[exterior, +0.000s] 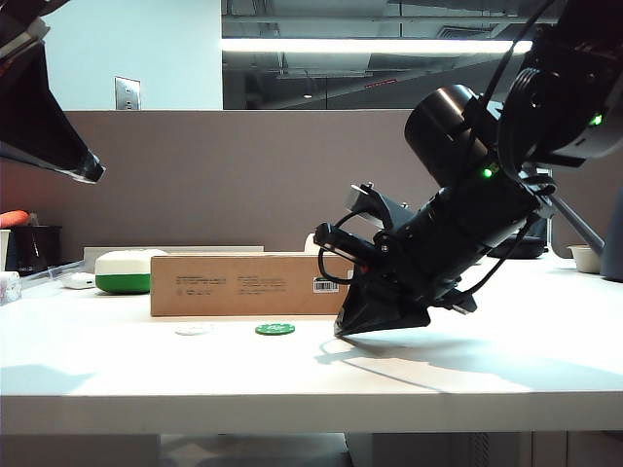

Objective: Push the chip with the highest value in the row forward next to the rectangular box.

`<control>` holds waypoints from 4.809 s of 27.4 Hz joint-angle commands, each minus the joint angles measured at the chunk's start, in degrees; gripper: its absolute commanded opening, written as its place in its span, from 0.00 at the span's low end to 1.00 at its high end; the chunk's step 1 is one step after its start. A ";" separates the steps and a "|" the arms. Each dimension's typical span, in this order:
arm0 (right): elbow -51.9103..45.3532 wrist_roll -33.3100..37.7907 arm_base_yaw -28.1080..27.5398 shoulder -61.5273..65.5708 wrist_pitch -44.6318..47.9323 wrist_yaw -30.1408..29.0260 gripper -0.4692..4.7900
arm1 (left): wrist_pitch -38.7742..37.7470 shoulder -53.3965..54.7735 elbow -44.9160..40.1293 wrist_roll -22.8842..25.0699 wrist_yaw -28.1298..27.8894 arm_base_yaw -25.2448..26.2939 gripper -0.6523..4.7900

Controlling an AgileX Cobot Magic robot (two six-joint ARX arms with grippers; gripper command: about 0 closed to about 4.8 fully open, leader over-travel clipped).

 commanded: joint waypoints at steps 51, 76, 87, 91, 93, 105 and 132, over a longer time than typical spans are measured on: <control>-0.33 -0.22 -0.11 3.34 4.04 15.76 0.08 | 0.81 -0.11 0.44 0.07 0.09 -0.07 0.11; -0.39 -0.63 -0.02 -12.92 -14.21 14.64 0.08 | 0.76 -1.25 0.37 0.04 0.11 -0.07 0.11; -6.58 -2.73 6.51 -34.93 -18.29 22.82 0.08 | 0.79 -8.57 -1.79 0.07 0.09 -0.07 0.11; -11.17 -3.15 12.15 -44.33 -14.62 25.90 0.08 | 0.70 -13.60 -5.27 0.04 0.11 -0.07 0.11; -12.76 -3.02 15.39 -48.63 -13.33 26.53 0.08 | 0.70 -16.90 -7.19 0.07 0.11 -0.04 0.11; -13.07 -3.04 20.31 -62.25 0.46 29.66 0.08 | -3.13 -38.03 -14.75 0.07 0.24 8.26 0.11; -13.07 -3.04 20.39 -62.20 -13.42 29.48 0.08 | 5.73 -41.46 -22.27 2.45 0.00 27.04 0.11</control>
